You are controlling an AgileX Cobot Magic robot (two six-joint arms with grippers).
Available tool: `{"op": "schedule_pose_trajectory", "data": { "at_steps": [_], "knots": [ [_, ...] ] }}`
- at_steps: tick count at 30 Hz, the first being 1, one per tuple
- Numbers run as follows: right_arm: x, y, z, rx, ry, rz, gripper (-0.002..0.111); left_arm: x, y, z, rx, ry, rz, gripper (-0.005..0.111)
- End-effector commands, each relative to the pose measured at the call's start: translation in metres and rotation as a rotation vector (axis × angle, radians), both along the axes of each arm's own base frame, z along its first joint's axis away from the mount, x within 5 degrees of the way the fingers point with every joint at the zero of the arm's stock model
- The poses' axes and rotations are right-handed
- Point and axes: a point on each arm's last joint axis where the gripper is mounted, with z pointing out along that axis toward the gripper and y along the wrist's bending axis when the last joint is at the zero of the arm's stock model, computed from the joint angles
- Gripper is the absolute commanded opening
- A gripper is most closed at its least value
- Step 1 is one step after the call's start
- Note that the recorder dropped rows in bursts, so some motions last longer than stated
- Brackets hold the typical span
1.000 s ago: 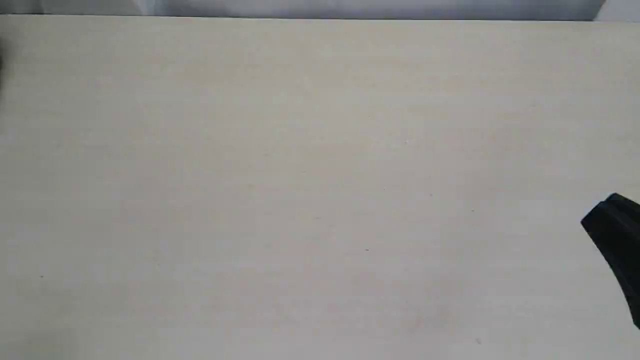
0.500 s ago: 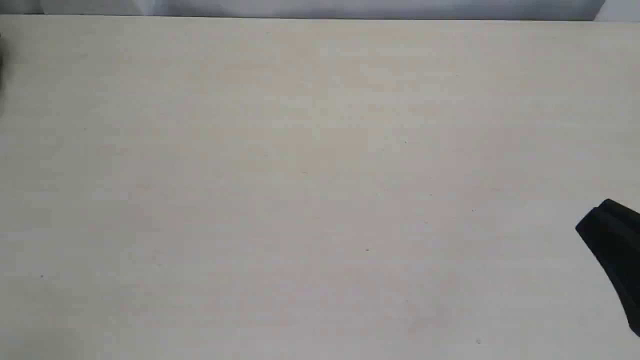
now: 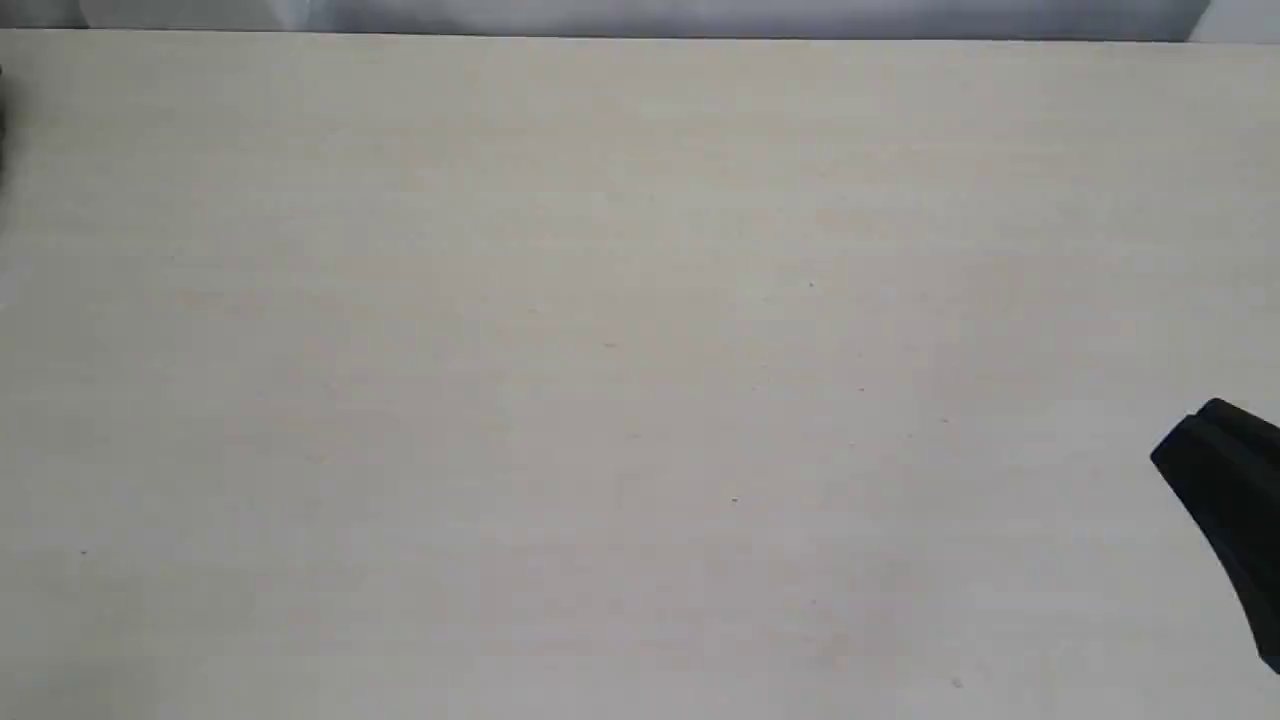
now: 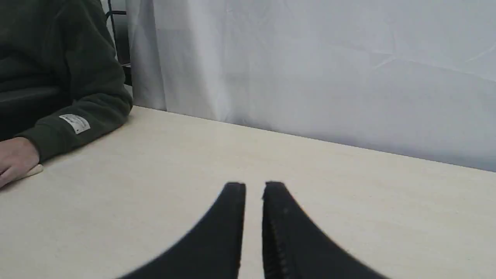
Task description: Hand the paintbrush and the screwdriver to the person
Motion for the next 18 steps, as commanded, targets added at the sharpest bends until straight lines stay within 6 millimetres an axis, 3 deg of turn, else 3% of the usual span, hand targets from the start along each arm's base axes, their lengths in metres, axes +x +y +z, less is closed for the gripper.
{"op": "schedule_pose_trajectory", "data": {
  "at_steps": [1,7,18],
  "knots": [
    [0.000,0.000,-0.001,-0.048,-0.025,-0.002,0.010,0.000,-0.001,0.001,-0.002,-0.012,-0.009,0.000],
    [0.001,-0.003,-0.001,-0.151,-0.081,-0.053,0.010,0.000,-0.001,0.001,-0.002,-0.012,-0.009,0.000],
    [0.008,-0.023,-0.006,-0.181,0.001,-0.437,0.010,0.000,-0.001,0.001,-0.002,-0.012,-0.009,0.000]
  ]
}}
